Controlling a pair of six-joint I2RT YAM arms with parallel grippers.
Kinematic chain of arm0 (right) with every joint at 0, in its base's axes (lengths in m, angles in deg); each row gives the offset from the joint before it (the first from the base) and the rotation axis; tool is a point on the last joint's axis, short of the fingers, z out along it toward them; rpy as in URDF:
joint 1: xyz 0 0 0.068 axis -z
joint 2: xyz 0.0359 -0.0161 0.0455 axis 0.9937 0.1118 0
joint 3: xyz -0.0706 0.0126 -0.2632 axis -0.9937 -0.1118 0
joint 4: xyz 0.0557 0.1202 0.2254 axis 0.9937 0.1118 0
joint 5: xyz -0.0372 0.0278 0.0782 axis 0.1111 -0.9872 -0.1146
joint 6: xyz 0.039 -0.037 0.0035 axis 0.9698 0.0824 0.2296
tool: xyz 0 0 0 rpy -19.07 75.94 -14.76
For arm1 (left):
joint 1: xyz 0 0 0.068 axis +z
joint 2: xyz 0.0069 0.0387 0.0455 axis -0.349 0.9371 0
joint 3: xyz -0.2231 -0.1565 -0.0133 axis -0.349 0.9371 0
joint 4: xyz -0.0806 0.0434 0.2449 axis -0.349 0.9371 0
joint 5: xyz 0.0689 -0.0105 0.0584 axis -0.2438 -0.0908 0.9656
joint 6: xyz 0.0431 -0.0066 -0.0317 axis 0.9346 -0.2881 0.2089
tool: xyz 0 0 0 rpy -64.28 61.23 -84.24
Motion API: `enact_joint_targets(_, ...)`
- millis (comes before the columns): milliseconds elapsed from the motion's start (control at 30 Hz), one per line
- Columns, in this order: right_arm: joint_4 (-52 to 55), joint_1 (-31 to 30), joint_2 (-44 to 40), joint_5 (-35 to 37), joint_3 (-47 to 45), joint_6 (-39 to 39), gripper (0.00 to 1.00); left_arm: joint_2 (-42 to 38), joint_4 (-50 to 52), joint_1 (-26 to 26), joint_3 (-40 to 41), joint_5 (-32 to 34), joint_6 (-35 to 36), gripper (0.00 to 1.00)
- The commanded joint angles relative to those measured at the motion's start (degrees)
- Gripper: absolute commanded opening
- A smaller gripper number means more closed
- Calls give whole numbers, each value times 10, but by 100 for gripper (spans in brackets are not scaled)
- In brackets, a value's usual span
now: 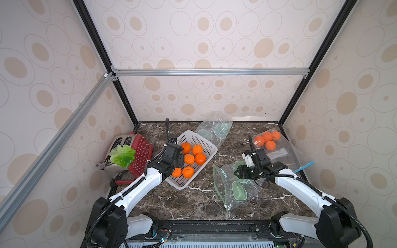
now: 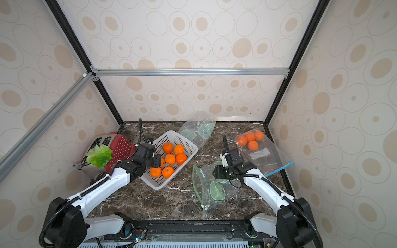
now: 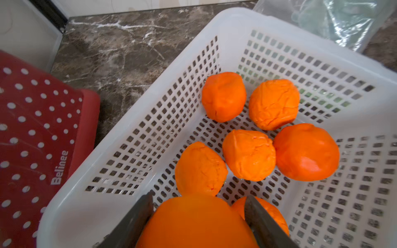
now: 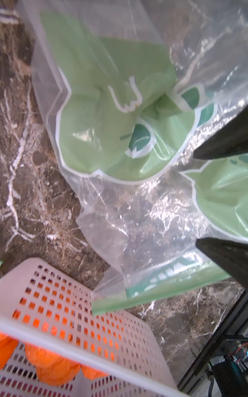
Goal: Open the zip-top bag and take out the orange
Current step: Place the orange in the basket, then move the zipper food storage bag to the center of the board.
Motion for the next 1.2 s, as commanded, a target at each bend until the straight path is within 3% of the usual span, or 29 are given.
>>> enact_joint_targets(0,3,-35,-2,29,11,-2,75,-8,13,9,8,12,-25,87)
enact_joint_targets(100,10,-73,30,56,27,-12,79,-33,5,8,21,6,-29,96)
enact_joint_targets(300,11,-109,107,74,58,-23,79,-91,-12,8,53,-18,-35,98)
enact_joint_targets(533,-20,-111,162,56,71,-7,47,-131,-17,8,74,-29,-36,98)
enact_joint_targets(767,-7,-108,156,113,111,-8,13,-157,-29,8,91,-44,-38,97)
enact_joint_targets(1167,50,-16,213,177,317,-4,4,-197,-35,8,111,-47,-38,95)
